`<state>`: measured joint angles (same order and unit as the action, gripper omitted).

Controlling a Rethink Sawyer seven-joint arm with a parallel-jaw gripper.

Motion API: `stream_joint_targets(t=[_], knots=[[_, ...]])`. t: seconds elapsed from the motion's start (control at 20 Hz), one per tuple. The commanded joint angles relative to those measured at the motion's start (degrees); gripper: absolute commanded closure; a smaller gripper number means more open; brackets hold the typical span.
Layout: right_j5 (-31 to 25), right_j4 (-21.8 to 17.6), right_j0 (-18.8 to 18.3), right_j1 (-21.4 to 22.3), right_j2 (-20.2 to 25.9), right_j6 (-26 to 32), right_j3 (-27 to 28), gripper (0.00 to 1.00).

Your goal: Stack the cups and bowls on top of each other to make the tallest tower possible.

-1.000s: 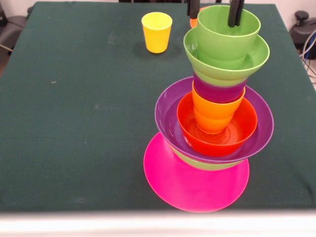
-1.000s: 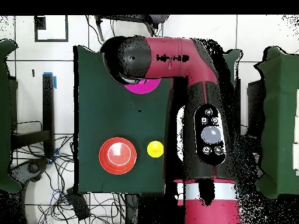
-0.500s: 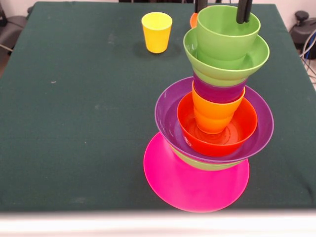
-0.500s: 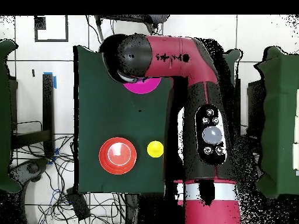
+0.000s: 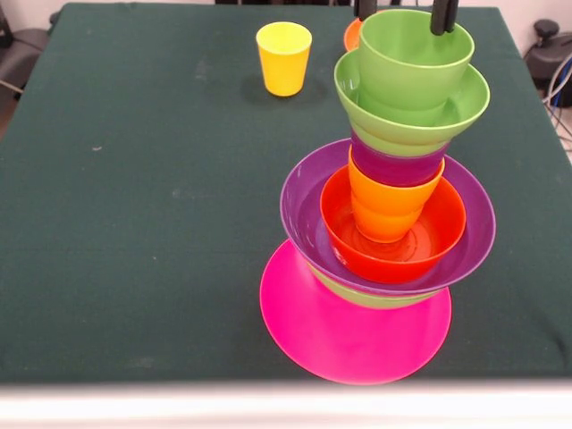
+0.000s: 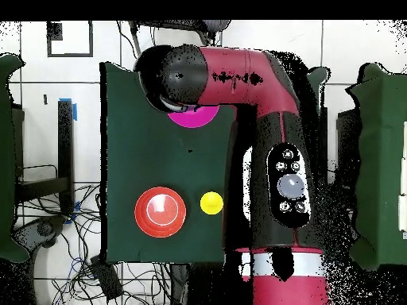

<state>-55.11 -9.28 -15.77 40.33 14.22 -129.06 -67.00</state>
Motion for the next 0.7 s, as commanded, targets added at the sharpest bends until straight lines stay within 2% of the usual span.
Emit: stream_joint_targets(t=[0.05,0.45,0.7], knots=[[-3.4,-0.2,-0.8,0.4,0.4,2.6,-7.0,0.0],[-4.3,0.0,-2.1,1.1,0.8,3.9,-7.2,0.0],[-2.5,0.1,-3.4,2.6,0.8,4.6,-11.0,0.0]])
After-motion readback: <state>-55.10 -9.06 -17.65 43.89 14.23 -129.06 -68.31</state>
